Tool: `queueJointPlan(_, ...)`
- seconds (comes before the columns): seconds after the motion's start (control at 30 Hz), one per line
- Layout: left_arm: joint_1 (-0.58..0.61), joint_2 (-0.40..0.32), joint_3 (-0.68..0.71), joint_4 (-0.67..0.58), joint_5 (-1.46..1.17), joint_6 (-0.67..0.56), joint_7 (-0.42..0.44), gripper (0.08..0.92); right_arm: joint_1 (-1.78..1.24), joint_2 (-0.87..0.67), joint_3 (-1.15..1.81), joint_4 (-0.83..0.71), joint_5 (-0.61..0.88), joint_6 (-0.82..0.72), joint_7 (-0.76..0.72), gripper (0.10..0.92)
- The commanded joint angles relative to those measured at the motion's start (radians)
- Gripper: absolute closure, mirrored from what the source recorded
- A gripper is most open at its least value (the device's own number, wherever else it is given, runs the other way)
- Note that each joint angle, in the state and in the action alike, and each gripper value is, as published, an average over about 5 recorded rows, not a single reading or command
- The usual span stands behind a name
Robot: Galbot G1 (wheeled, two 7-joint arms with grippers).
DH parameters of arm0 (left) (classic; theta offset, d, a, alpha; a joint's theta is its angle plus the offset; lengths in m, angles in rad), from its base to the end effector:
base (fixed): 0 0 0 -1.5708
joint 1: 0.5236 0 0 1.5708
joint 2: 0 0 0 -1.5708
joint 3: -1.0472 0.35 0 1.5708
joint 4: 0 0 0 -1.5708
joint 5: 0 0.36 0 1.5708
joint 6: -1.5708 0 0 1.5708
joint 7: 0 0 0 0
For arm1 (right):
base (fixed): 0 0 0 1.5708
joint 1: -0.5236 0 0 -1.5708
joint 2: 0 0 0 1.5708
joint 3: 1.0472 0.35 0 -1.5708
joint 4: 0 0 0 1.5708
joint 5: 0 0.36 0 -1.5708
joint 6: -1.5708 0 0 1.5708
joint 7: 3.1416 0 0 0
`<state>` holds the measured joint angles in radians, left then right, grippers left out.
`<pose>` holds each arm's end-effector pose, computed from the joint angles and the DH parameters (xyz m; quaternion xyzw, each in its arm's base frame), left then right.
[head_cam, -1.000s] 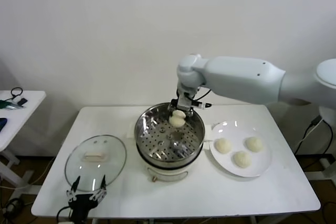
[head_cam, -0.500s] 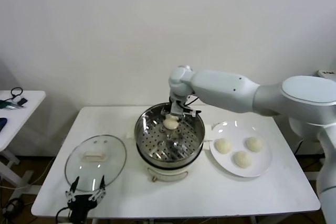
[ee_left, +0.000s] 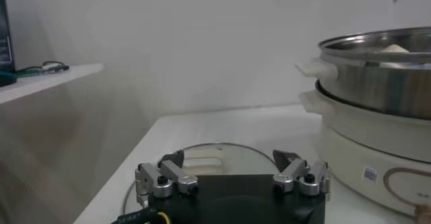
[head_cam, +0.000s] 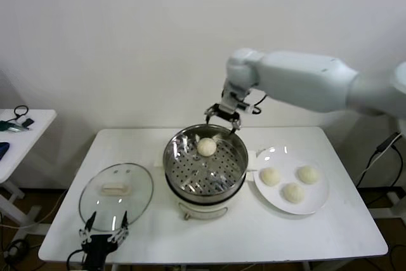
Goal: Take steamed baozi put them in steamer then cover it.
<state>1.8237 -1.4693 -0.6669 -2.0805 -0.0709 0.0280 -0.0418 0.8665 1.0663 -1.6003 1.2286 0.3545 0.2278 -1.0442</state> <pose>0.1035 0.0623 -0.3385 0.0527 -0.9873 -0.0508 0.1407 0.5794 0.0250 0.0177 0.6136 -0.3447 0.6911 0.1642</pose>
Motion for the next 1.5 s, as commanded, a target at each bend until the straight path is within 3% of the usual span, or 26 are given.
queueJointPlan(0.03,0.001,0.002,0.0,-0.009,-0.001,0.001,0.001,0.177,0.099,-0.376,-0.219,0.141,0.268,-0.377,0.021,0.203)
queueJointPlan(0.23,-0.002,0.003,-0.002,-0.013,-0.002,0.001,0.001,0.177,-0.198,-0.465,-0.028,0.126,0.1,-0.471,0.1,0.203)
queueJointPlan(0.53,-0.004,-0.008,-0.001,-0.007,0.003,0.003,0.002,0.177,-0.523,-0.35,0.21,-0.021,0.0,-0.499,0.124,0.203)
queueJointPlan(1.23,0.013,-0.014,-0.011,0.004,0.009,-0.005,-0.003,0.177,-0.732,-0.187,0.41,-0.211,-0.071,-0.494,0.177,0.205)
queueJointPlan(1.33,0.013,-0.013,-0.011,0.004,0.009,-0.005,-0.003,0.177,-0.726,-0.189,0.412,-0.208,-0.07,-0.495,0.176,0.234)
queueJointPlan(1.5,0.017,-0.013,-0.009,-0.003,0.011,-0.005,-0.005,0.177,-0.672,-0.212,0.386,-0.165,-0.026,-0.497,0.166,0.354)
